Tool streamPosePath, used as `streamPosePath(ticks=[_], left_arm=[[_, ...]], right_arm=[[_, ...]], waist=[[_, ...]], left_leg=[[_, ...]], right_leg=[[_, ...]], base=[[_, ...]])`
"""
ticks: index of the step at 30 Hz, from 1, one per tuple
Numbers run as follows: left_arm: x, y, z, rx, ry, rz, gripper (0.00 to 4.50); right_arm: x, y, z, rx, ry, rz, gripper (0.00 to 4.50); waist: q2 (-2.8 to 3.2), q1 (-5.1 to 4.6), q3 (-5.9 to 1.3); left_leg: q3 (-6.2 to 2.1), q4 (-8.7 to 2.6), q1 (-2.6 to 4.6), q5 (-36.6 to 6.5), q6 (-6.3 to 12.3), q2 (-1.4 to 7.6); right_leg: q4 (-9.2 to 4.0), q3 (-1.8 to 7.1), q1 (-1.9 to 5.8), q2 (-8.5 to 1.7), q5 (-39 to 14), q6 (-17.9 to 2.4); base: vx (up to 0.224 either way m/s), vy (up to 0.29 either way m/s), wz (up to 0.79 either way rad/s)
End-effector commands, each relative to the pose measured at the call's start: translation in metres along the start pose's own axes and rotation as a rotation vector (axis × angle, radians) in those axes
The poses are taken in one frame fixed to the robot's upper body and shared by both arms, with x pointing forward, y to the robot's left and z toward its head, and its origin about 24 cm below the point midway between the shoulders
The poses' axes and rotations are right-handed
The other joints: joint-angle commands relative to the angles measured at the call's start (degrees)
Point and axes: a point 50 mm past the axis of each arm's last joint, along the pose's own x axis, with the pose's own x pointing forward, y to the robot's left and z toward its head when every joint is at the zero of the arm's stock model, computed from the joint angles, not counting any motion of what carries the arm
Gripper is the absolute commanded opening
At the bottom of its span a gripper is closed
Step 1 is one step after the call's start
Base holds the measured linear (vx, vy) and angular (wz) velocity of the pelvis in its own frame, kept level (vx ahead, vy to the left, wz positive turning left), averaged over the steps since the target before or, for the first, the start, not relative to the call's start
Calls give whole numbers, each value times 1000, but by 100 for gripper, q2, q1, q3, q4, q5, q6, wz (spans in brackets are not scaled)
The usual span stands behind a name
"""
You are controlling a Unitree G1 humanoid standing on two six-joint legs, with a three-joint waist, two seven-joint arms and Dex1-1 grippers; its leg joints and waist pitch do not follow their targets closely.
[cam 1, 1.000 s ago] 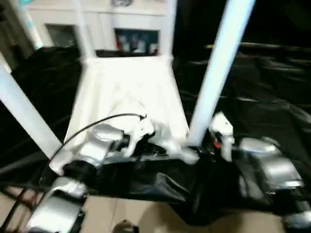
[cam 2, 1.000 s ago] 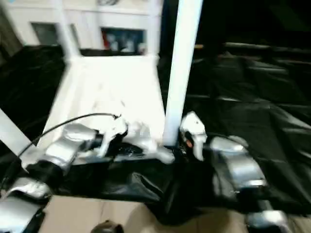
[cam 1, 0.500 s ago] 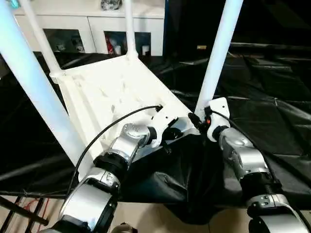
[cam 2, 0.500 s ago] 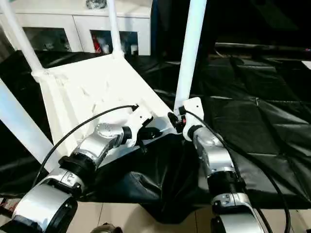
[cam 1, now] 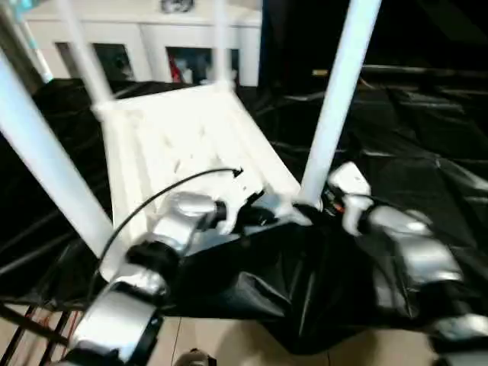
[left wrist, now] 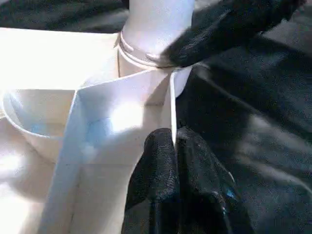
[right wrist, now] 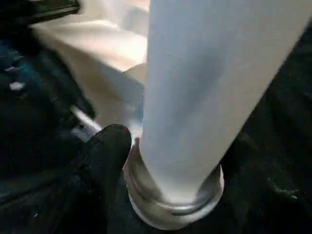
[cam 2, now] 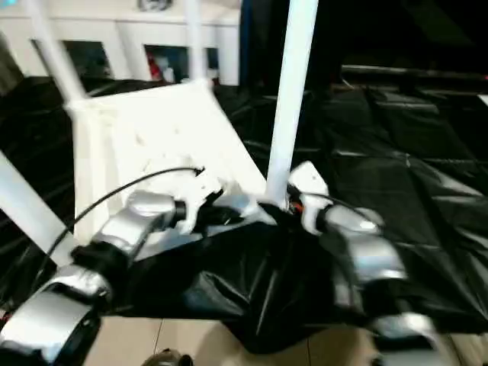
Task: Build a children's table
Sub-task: Rotate leg to tighten
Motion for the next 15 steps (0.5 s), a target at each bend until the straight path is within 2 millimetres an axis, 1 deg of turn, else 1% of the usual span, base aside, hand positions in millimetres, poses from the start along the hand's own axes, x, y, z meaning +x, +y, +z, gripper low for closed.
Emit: streamPosePath(ticks=[1, 2, 4, 5, 6, 7, 8, 9, 10, 11, 13, 15], left_arm=[[1, -1, 23, 70, -110, -31, 0], [1, -1, 23, 70, -110, -31, 0], [-5, -2, 20, 75, -105, -63, 0], [-9, -2, 19, 81, -100, -84, 0], [-9, -2, 19, 81, -100, -84, 0], [-12, -3, 18, 83, -96, -99, 0], [-14, -3, 17, 84, -93, -107, 0], [-17, -3, 16, 86, -90, -118, 0], [-18, -3, 15, 87, -85, -124, 0], [-19, -3, 15, 88, -83, -127, 0], [-19, -3, 15, 88, -83, -128, 0], [-21, -4, 13, 86, -77, -139, 0]], right_arm=[[11, 24, 2, -9, -8, 215, 304], [11, 24, 2, -9, -8, 215, 304], [7, 24, 4, -5, -6, 260, 281], [5, 24, 5, -4, -9, 278, 274], [5, 24, 5, -4, -9, 278, 274], [3, 24, 6, 3, -11, 292, 271], [3, 24, 7, 5, -12, 300, 271], [3, 24, 7, 6, -14, 308, 252], [3, 25, 7, 9, -13, 316, 252], [3, 25, 7, 10, -13, 319, 235], [3, 25, 7, 10, -13, 321, 232], [2, 27, 6, 19, -12, 335, 212]], waist=[[-119, 17, -342], [-119, 17, -340], [-120, 24, -340], [-115, 30, -351], [-115, 30, -351], [-113, 26, -359], [-114, 34, -369], [-116, 35, -371], [-112, 35, -366], [-114, 36, -367], [-112, 34, -364], [-117, 34, -362]], left_leg=[[-132, -373, 147, -1475, 363, 274], [-135, -377, 146, -1504, 348, 278], [-139, -385, 153, -1552, 292, 277], [-145, -385, 155, -1505, 301, 289], [-145, -385, 155, -1505, 301, 289], [-133, -369, 148, -1434, 334, 286], [-134, -360, 142, -1391, 346, 284], [-127, -350, 129, -1312, 377, 278], [-128, -352, 128, -1307, 384, 281], [-125, -349, 130, -1298, 383, 278], [-125, -354, 134, -1318, 364, 279], [-129, -361, 135, -1358, 330, 283]], right_leg=[[-434, 178, 211, -362, -1108, -1258], [-431, 178, 213, -364, -1142, -1261], [-437, 179, 209, -368, -1243, -1262], [-419, 181, 212, -369, -1144, -1281], [-419, 181, 212, -369, -1144, -1281], [-397, 179, 203, -359, -955, -1338], [-385, 176, 209, -364, -885, -1351], [-372, 172, 206, -361, -782, -1380], [-372, 170, 201, -362, -776, -1390], [-371, 168, 196, -356, -793, -1393], [-376, 169, 194, -359, -837, -1395], [-377, 169, 197, -364, -892, -1383]], base=[[0, 0, 0], [0, 0, 0], [0, 0, 0], [0, 0, 0], [0, 0, 0], [0, 0, 0], [0, 0, 0], [0, 0, 0], [0, 0, 0], [0, 0, 0], [0, 0, 0], [0, 0, 0]])
